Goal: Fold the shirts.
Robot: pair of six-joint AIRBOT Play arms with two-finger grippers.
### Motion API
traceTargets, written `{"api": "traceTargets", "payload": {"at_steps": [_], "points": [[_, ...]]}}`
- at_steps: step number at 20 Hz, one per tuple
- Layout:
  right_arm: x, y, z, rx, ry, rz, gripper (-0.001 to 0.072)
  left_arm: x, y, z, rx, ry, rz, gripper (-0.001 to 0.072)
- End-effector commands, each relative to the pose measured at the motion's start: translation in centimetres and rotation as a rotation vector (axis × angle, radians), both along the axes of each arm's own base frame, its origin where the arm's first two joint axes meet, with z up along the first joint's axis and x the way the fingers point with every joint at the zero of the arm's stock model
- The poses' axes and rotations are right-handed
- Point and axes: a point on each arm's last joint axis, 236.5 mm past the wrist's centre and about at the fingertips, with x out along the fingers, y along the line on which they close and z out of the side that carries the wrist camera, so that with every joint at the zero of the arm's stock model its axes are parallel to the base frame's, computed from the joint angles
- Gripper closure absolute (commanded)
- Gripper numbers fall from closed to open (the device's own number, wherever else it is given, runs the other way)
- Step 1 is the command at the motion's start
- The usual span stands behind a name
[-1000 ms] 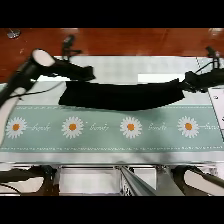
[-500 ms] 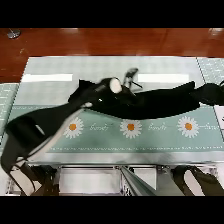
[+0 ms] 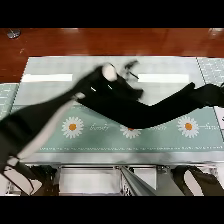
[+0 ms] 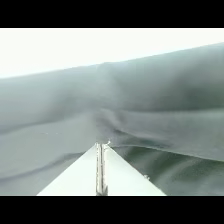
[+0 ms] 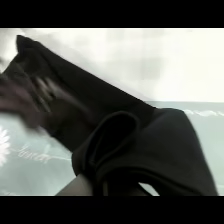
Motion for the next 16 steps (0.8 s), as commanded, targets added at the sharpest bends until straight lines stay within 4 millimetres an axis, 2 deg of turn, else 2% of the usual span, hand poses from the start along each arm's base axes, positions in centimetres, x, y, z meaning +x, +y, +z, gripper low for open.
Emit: {"api": "traceTargets", "payload": {"at_steps": [1, 2, 4, 6, 8, 10, 11, 13, 14, 15, 16], "points": [[1.4, 4.4, 0.2, 0.038, -0.014, 0.093, 0.0695, 6.6, 12.8, 6.6, 0.021, -0.091, 0.207, 0.0675], [2.5, 6.9, 0.3, 0.05, -0.016, 0.144, 0.0694, 7.5, 16.8, 9.1, 0.015, -0.136, 0.283, 0.0675], [5.2, 12.5, 0.3, 0.072, -0.024, 0.249, 0.0694, 7.3, 23.2, 13.6, 0.012, -0.245, 0.418, 0.0675], [7.7, 18.6, -1.0, 0.077, -0.008, 0.356, 0.0694, 4.3, 27.7, 16.8, 0.016, -0.36, 0.501, 0.0675], [9.9, 24.4, -3.9, 0.074, 0.042, 0.439, 0.0694, 0.2, 29.3, 17.3, 0.013, -0.402, 0.536, 0.0675], [11.5, 29.2, -7.5, 0.067, 0.098, 0.496, 0.0694, -3.7, 29.3, 16.2, 0.008, -0.4, 0.533, 0.0674], [12.1, 31.0, -9.3, 0.063, 0.123, 0.513, 0.0694, -5.2, 29.1, 15.2, 0.008, -0.39, 0.527, 0.0675], [13.0, 33.9, -13.0, 0.078, 0.191, 0.516, 0.0693, -7.0, 29.0, 13.1, 0.016, -0.362, 0.519, 0.0675], [13.0, 34.9, -14.3, 0.097, 0.224, 0.515, 0.0644, -7.5, 28.9, 11.9, 0.023, -0.338, 0.516, 0.0675], [12.7, 35.7, -15.2, 0.127, 0.259, 0.523, 0.0323, -7.6, 28.9, 11.0, 0.026, -0.317, 0.518, 0.0675], [12.7, 35.5, -15.4, 0.134, 0.283, 0.535, 0.0088, -7.4, 29.0, 10.1, 0.03, -0.305, 0.526, 0.0675]]}}
